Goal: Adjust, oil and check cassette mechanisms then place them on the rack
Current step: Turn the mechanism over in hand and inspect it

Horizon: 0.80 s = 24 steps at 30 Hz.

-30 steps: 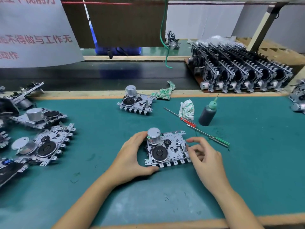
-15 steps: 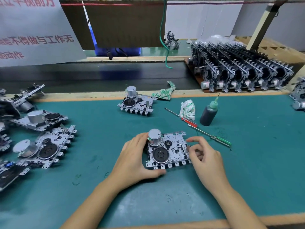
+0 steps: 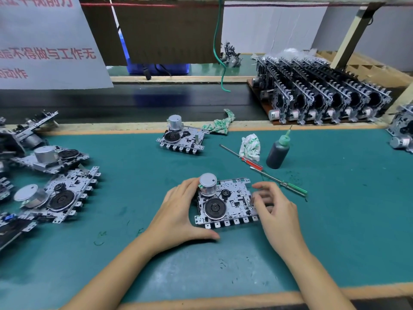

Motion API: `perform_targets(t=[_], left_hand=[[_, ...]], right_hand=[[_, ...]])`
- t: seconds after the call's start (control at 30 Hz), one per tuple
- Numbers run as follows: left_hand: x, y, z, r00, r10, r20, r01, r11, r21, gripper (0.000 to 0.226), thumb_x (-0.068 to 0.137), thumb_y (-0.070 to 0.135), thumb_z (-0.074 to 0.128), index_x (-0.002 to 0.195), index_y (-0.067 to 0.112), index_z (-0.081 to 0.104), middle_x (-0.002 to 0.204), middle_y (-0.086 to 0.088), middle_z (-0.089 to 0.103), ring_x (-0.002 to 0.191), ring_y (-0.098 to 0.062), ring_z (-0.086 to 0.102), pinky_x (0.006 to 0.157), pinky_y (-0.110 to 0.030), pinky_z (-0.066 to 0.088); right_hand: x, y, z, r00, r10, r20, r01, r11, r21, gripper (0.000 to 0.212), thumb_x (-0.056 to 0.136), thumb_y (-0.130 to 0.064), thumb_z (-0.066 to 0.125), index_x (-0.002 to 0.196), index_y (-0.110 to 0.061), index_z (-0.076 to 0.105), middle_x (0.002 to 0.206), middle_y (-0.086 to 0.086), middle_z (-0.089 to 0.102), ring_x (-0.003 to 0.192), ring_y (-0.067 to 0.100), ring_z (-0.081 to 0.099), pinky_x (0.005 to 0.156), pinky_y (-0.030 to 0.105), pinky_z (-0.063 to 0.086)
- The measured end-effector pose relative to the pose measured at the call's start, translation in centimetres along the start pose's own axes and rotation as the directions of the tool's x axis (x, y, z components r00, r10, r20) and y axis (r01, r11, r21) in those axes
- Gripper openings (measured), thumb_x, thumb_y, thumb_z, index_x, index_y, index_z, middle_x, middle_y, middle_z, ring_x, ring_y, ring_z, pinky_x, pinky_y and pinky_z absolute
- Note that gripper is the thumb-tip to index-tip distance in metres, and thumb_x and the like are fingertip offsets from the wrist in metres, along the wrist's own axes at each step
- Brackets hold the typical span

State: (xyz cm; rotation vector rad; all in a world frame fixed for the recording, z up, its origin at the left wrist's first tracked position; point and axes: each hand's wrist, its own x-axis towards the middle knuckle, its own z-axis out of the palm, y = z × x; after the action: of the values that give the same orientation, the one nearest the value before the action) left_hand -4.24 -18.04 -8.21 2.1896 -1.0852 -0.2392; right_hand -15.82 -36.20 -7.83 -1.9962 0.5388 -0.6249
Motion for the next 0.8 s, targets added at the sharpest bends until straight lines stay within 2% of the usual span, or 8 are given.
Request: perform_targets(t=[0.1,0.17,0.33,0.4,0.47,0.57,0.7,0.8], left_hand=[[-0.1,0.0,0.0,1.0,-0.002,0.002,0.002,1.0,0.004,0.115,0.046,0.078,0.067,0.144,0.031,0.027,0.137,0.022,0.032,0.13,-0.004,0.032,0.112,-0.028,0.023],[-0.1,0.1,0.0,1.0,0.005,0.002,-0.005,1.0,0.005,0.113,0.048,0.077,0.066,0.144,0.032,0.026,0.139,0.022,0.032,0.13,-0.003,0.031,0.112,-0.028,0.022],[0.2,0.2,-0.8,0.994,0.038,0.105,-0.034,0.999,-0.034,0.102,0.051,0.072,0.067,0.136,0.047,0.017,0.138,0.036,0.024,0.122,0.023,0.018,0.112,-0.023,0.017],[0.4,0.2,-1.1,0.988,0.013,0.151,0.006,0.992,-0.123,0.098,0.051,0.066,0.073,0.133,0.047,0.023,0.139,0.032,0.029,0.128,0.016,0.022,0.113,-0.025,0.02],[0.6,0.6,-0.9,0.992,-0.027,0.121,0.058,0.966,-0.254,0.084,0.053,0.064,0.072,0.126,0.046,0.034,0.135,0.023,0.041,0.128,0.005,0.035,0.109,-0.022,0.027],[1.6,1.8,-0.2,0.994,-0.111,-0.023,0.096,0.932,-0.349,0.052,0.068,0.064,0.072,0.109,0.043,0.049,0.118,0.018,0.057,0.111,0.005,0.051,0.098,-0.018,0.038],[4.1,2.4,-0.7,0.989,-0.141,-0.05,0.101,0.873,-0.477,0.023,0.079,0.042,0.063,0.098,0.029,0.067,0.095,0.014,0.069,0.088,-0.002,0.062,0.078,-0.014,0.044],[4.8,2.2,-0.5,0.982,-0.134,-0.132,0.031,0.808,-0.588,0.011,0.087,0.021,0.061,0.091,0.02,0.071,0.085,0.008,0.072,0.082,-0.001,0.064,0.075,-0.01,0.044]], right_hand=[[0.4,-0.1,-0.3,0.993,-0.024,-0.113,0.028,0.999,0.031,0.018,0.092,-0.01,0.055,0.096,-0.027,0.056,0.096,-0.005,0.061,0.082,0.0,0.056,0.068,0.012,0.044],[1.2,-0.1,-0.8,0.976,-0.006,-0.216,0.023,0.997,0.075,0.021,0.091,-0.009,0.057,0.102,-0.026,0.053,0.107,-0.004,0.056,0.09,0.001,0.052,0.076,0.018,0.043],[5.8,0.2,-2.8,0.944,0.101,-0.313,-0.107,0.994,-0.003,0.051,0.082,-0.009,0.069,0.126,-0.012,0.044,0.121,0.002,0.046,0.116,0.02,0.043,0.096,0.036,0.039],[7.6,0.5,-3.0,0.941,0.156,-0.301,-0.173,0.984,-0.031,0.062,0.081,-0.011,0.071,0.134,-0.009,0.039,0.135,0.007,0.045,0.126,0.024,0.038,0.103,0.035,0.032],[8.6,1.0,-2.5,0.944,0.214,-0.251,-0.228,0.973,-0.03,0.064,0.083,-0.015,0.07,0.138,-0.01,0.037,0.141,0.006,0.044,0.129,0.023,0.038,0.1,0.03,0.03],[9.1,1.5,-1.6,0.945,0.233,-0.228,-0.251,0.966,-0.055,0.051,0.088,-0.021,0.065,0.134,-0.014,0.042,0.133,0.007,0.053,0.121,0.024,0.046,0.086,0.027,0.032],[9.2,1.8,-1.3,0.949,0.152,-0.277,-0.187,0.977,-0.104,0.037,0.092,-0.025,0.059,0.121,-0.01,0.042,0.118,0.01,0.059,0.107,0.029,0.052,0.074,0.031,0.032],[9.1,1.7,-1.2,0.961,0.104,-0.256,-0.11,0.994,-0.01,0.032,0.096,-0.026,0.052,0.121,-0.011,0.039,0.107,0.0,0.059,0.102,0.028,0.054,0.072,0.03,0.032]])
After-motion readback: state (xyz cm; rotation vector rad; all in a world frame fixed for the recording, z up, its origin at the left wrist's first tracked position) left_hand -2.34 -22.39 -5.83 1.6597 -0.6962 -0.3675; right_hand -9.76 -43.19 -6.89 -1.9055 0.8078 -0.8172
